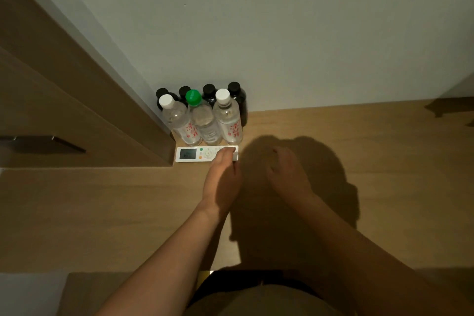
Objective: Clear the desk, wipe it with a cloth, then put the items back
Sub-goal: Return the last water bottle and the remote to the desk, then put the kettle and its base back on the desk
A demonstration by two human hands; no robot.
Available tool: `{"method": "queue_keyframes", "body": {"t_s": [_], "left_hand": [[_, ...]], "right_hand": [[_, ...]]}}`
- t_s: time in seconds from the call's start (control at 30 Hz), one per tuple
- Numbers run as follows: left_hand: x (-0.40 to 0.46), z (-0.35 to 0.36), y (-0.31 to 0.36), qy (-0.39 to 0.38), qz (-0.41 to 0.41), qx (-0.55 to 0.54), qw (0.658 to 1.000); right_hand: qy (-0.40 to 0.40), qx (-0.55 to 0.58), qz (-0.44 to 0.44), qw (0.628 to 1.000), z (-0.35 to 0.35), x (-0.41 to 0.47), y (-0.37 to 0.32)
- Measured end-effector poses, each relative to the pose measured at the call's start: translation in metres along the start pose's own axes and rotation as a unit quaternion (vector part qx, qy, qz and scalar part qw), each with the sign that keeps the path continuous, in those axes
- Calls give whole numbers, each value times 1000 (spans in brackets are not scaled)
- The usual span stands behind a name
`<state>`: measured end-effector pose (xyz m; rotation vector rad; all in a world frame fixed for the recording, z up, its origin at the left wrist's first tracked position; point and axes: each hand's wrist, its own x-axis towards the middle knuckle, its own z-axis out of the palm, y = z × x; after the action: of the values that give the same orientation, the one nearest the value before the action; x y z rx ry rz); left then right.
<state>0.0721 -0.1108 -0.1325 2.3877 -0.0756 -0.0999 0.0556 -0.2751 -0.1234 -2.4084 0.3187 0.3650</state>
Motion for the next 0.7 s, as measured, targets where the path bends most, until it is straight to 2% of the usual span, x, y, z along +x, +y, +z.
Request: {"method": "queue_keyframes", "body": {"t_s": [0.13, 0.27, 0.43, 0.53, 0.7], "left_hand": [[6, 11, 25, -27, 53, 9, 998], [6, 27, 52, -54, 135, 38, 989], [-3, 59, 87, -128, 223, 82, 963], [-19, 83, 120, -159, 277, 88, 944], [-58, 130, 190, -250, 358, 128, 890]], "right_hand": [[83, -33, -22, 996, -16, -23, 19], [153, -16, 38, 987, -30, -52, 42], [221, 21, 125, 967, -43, -97, 78], [255, 29, 171, 951, -58, -128, 106], [325, 78, 243, 911, -86, -191, 159]]}}
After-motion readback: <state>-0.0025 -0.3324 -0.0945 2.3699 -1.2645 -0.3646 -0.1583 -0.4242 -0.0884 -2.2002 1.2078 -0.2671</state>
